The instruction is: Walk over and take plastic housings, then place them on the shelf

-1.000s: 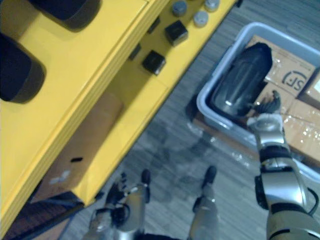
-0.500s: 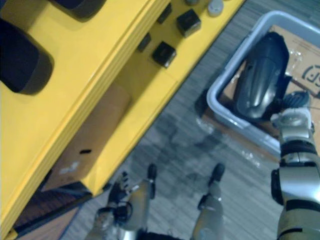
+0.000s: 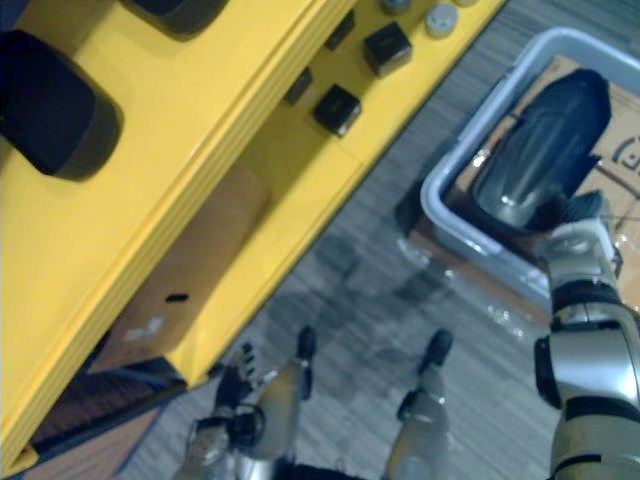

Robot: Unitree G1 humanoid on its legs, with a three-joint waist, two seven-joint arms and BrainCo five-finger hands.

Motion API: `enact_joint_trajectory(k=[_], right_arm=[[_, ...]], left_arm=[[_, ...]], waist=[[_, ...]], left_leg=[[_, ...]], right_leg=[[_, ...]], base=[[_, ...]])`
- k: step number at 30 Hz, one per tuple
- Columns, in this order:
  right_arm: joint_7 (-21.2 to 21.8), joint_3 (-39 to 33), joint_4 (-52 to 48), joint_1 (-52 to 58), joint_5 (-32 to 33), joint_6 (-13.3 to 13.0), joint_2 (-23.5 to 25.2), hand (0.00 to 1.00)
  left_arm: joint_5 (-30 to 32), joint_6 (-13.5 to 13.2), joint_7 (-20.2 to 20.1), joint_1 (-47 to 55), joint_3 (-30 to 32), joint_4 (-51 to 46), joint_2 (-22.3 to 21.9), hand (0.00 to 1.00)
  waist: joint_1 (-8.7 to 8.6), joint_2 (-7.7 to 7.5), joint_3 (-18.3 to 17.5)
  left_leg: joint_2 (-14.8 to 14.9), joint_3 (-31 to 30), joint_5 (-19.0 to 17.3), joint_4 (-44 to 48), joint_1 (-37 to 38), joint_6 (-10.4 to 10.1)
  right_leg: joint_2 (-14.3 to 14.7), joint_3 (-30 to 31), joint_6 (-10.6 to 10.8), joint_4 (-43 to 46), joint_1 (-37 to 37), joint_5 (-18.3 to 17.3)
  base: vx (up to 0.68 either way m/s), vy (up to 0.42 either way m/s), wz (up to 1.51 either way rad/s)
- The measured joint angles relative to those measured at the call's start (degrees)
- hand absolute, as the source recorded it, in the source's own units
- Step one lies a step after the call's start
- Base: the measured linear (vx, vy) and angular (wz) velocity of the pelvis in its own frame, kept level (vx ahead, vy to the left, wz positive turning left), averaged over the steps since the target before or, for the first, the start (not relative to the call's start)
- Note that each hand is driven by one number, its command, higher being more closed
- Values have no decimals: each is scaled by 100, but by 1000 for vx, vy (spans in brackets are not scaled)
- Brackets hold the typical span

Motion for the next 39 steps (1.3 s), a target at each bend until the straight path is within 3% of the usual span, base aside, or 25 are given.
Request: enact_joint_trajectory(k=[5,8,17,23,33,39], right_arm=[[-561,-6,-238,-8,12,-137,-32,100],[-799,-12,-686,-5,12,-317,-32,100],[-1357,-16,-1403,117,13,-712,0,100],[-1677,-287,-1903,731,12,-761,390,100],[-2054,-712,-2884,1789,-4,-918,975,100],[-2217,-910,-3573,2557,-109,-921,1511,100]], left_arm=[[-201,141,-9,59,-227,-1009,-179,0],[-203,206,2,89,-196,-1314,-215,0],[-197,231,-30,172,-126,-1899,-217,0],[-148,222,-48,277,59,-2544,32,0],[15,483,-215,198,170,-3154,123,0],[516,837,-322,-132,272,-3408,227,0]], waist=[[-47,-5,3],[-145,-31,20],[-156,-139,49],[-188,-499,-160],[-208,-756,-802],[-320,-974,-1298]], left_leg=[[2,4,21,-55,124,-1],[5,3,20,-54,171,-1],[63,112,18,-100,424,-4],[135,112,28,-213,565,-28],[186,233,44,-471,928,-53],[203,307,49,-605,1135,-62]], right_leg=[[0,-9,-1,-10,116,0],[2,-16,-2,-21,169,1],[56,71,-21,-77,359,17],[135,-4,-59,-193,506,15],[173,-57,-63,-199,686,-28],[178,-66,-48,-219,782,-160]], base=[[0,0,0],[0,0,0],[-5,-2,-6],[10,-8,1],[30,-8,-4],[0,-10,-4]])
